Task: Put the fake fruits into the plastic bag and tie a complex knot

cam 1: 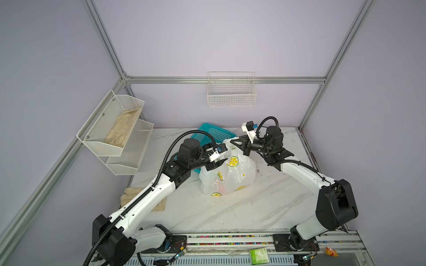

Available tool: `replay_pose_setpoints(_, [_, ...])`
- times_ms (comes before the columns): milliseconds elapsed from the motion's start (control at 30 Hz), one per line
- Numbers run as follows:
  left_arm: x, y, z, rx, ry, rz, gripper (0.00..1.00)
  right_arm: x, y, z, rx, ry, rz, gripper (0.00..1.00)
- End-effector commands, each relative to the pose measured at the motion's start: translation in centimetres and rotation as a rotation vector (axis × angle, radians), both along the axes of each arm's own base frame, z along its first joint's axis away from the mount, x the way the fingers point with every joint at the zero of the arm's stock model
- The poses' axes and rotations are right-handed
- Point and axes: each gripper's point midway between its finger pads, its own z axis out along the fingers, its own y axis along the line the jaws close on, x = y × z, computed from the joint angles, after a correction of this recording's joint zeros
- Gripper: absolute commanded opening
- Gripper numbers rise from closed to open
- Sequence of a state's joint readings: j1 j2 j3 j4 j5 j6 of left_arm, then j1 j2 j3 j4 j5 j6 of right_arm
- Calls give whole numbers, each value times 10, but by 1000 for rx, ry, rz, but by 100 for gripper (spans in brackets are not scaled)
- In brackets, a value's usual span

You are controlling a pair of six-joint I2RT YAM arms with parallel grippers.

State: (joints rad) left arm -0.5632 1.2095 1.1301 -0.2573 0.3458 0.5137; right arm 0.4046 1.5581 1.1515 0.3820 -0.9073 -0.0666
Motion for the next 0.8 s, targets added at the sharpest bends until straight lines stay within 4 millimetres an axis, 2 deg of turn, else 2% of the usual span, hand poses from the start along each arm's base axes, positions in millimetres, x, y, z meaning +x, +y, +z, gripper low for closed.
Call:
replay_pose_setpoints(0, [-8,10,26,-96,34,16,65,-5,-3,7,-9,-65,24,0])
replay_pose_setpoints(200, [-8,31,73,-227,71,17,69,-8,-3,8,-16,-76,30,0])
replay_pose_setpoints(300, [4,50,93,-296,83,57,70,-8,-4,8,-21,-78,31,0])
replay_pose_setpoints(467, [27,67,110,-380,123,114,70,-10,-3,10,-26,-86,40,0])
replay_pose_setpoints(567, [52,81,113,-419,152,202,70,-11,-4,13,-22,-87,38,0])
replay_pose_setpoints(633, [72,87,107,-412,186,273,70,-12,-4,14,-15,-89,40,0])
replay_pose_setpoints(767, [94,84,91,-380,256,305,69,-16,-4,18,-4,-91,52,0])
